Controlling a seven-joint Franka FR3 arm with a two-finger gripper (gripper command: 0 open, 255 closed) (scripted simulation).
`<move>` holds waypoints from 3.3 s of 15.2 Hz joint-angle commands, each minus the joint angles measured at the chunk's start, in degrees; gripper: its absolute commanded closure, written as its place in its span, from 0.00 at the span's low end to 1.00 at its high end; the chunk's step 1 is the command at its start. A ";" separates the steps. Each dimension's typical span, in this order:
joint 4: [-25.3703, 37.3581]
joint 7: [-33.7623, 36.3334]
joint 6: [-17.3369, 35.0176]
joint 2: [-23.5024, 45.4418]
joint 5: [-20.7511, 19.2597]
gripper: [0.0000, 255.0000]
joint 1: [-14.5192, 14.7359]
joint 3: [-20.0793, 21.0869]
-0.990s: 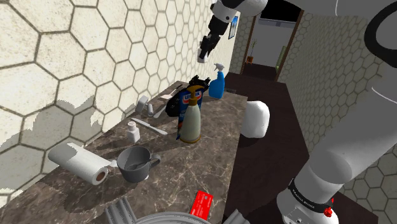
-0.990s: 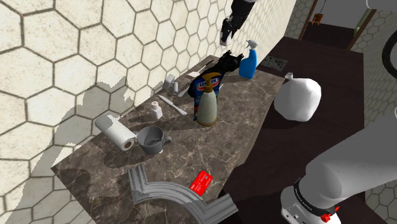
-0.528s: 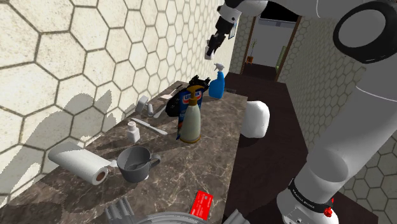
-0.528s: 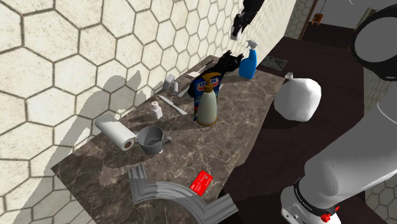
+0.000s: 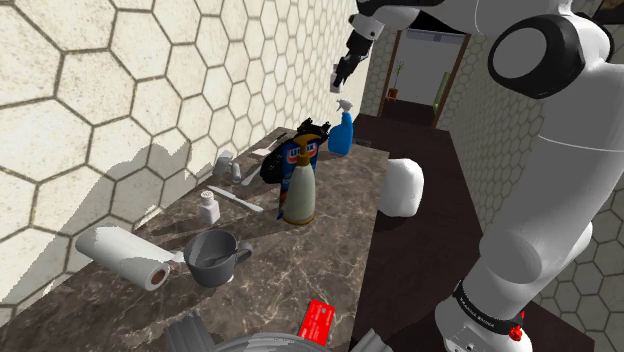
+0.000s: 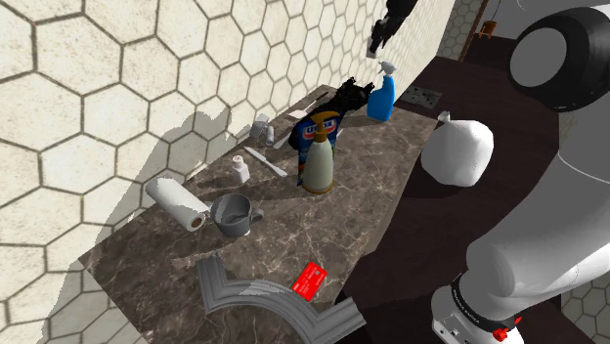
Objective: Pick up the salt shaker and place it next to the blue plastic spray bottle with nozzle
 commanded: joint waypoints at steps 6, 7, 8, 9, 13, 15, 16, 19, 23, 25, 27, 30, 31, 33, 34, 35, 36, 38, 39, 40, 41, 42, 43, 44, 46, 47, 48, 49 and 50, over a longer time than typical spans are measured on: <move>-6.24 -1.31 5.40 -0.73 0.44 1.00 0.09 0.07; -7.07 -1.48 6.17 -0.78 0.51 1.00 0.10 0.09; -7.88 -1.66 6.93 -0.82 0.59 1.00 0.12 0.11; -8.68 -1.83 7.68 -0.84 0.67 1.00 0.14 0.12; -11.67 -2.55 10.64 -0.81 1.02 1.00 0.20 0.20; -13.06 -2.92 12.10 -0.71 1.21 1.00 0.22 0.24; -13.73 -3.11 12.82 -0.64 1.31 1.00 0.23 0.27; -15.65 -3.68 14.96 -0.37 1.65 1.00 0.27 0.34; -17.99 -4.47 17.77 0.17 2.14 1.00 0.30 0.45; -19.08 -4.88 19.15 0.50 2.41 1.00 0.31 0.51; -20.11 -5.30 20.52 0.88 2.70 1.00 0.32 0.57; -21.54 -5.95 22.55 1.54 3.16 1.00 0.32 0.69; -21.99 -6.18 23.22 1.78 3.33 1.00 0.32 0.72; -22.85 -6.63 24.55 2.29 3.67 1.00 0.31 0.81; -23.26 -6.87 25.21 2.56 3.84 1.00 0.31 0.86; -23.66 -7.10 25.87 2.84 4.02 1.00 0.30 0.91; -24.04 -7.34 26.53 3.14 4.21 1.00 0.29 0.96; -24.77 -7.83 27.83 3.75 4.59 1.00 0.27 1.07; -25.11 -8.08 28.47 4.07 4.79 1.00 0.26 1.13; -25.44 -8.33 29.12 4.41 4.99 1.00 0.24 1.19; -25.76 -8.59 29.75 4.75 5.19 1.00 0.22 1.25; -26.07 -8.85 30.39 5.10 5.40 1.00 0.20 1.32; -26.36 -9.11 31.02 5.47 5.62 1.00 0.18 1.39; -26.64 -9.38 31.65 5.84 5.84 1.00 0.15 1.46; -27.15 -9.92 32.90 6.61 6.29 1.00 0.10 1.62; -27.39 -10.20 33.52 7.01 6.52 1.00 0.07 1.71; -27.62 -10.48 34.13 7.42 6.75 1.00 0.03 1.80; -27.83 -10.76 34.74 7.84 6.99 1.00 -0.01 1.89; -28.03 -11.05 35.35 8.27 7.23 1.00 -0.05 1.98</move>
